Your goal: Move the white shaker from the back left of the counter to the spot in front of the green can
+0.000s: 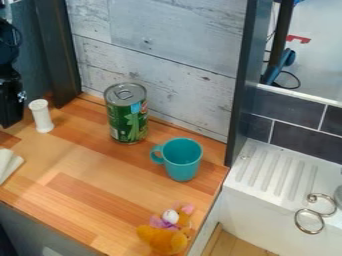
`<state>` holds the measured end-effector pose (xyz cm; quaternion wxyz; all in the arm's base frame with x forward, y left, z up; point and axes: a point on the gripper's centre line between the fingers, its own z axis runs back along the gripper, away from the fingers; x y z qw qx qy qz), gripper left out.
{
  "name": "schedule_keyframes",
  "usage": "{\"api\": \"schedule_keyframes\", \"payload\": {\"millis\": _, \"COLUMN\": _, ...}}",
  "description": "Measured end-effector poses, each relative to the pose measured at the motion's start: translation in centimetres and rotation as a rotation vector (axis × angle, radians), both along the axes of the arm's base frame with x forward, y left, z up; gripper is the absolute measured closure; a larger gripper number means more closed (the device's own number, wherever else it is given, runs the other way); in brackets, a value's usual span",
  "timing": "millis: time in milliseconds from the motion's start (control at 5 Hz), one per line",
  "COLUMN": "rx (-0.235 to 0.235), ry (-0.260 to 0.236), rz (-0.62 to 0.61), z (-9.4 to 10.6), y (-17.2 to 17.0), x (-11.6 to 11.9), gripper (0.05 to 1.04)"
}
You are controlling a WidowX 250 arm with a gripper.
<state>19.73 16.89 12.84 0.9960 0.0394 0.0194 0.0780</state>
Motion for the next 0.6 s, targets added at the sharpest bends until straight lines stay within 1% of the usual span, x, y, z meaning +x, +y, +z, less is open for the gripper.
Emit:
{"api": "schedule_keyframes", "payload": {"millis": 200, "rx": -0.017, "ry": 0.020, "rz": 0.004, "z": -0.7, "y": -0.1, "x": -0.1, "gripper": 0.083}}
{"api": "schedule_keyframes", "payload": {"millis": 400, "rx": -0.019, "ry": 0.001, "rz": 0.042, "z": -0.5, "y": 1.1, "x": 1.8, "gripper": 0.083}}
{"api": "schedule_keyframes", "payload": {"millis": 600, "rx": -0.002, "ry": -0.031, "rz": 0.070, "z": -0.4, "y": 2.5, "x": 3.8, "gripper": 0.083}}
